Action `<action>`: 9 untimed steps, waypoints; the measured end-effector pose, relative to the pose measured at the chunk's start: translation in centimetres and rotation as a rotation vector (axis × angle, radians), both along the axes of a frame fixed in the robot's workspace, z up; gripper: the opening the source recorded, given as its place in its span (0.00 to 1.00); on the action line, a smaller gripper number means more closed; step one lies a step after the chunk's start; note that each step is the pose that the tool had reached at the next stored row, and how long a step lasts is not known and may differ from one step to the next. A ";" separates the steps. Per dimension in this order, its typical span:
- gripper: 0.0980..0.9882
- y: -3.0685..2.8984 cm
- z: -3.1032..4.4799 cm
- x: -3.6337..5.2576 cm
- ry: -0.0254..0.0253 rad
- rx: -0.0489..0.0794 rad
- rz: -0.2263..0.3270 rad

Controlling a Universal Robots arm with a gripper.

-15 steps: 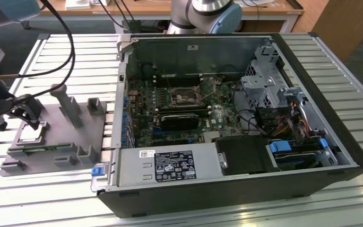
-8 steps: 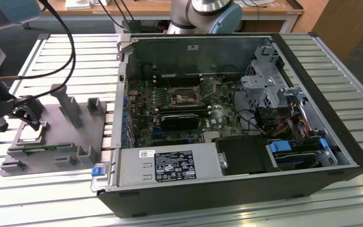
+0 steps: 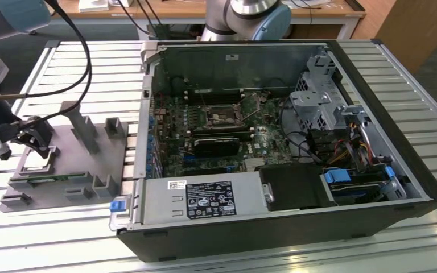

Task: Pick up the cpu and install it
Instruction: 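Pick up the cpu and move it towards the insertion slot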

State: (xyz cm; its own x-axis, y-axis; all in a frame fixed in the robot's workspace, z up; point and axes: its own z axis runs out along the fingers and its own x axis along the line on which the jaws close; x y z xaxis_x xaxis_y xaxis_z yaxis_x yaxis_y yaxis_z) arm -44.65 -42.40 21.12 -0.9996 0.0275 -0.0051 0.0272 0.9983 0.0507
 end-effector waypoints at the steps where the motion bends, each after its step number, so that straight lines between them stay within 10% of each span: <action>1: 0.76 0.00 -0.03 0.00 0.0000 0.000 0.000; 9: 0.76 0.00 -0.25 0.00 -0.0001 0.000 0.000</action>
State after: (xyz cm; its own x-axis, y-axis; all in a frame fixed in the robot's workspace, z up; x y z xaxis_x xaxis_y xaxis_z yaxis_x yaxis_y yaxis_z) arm -44.64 -42.40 20.87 -0.9996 0.0274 -0.0052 0.0271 0.9983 0.0507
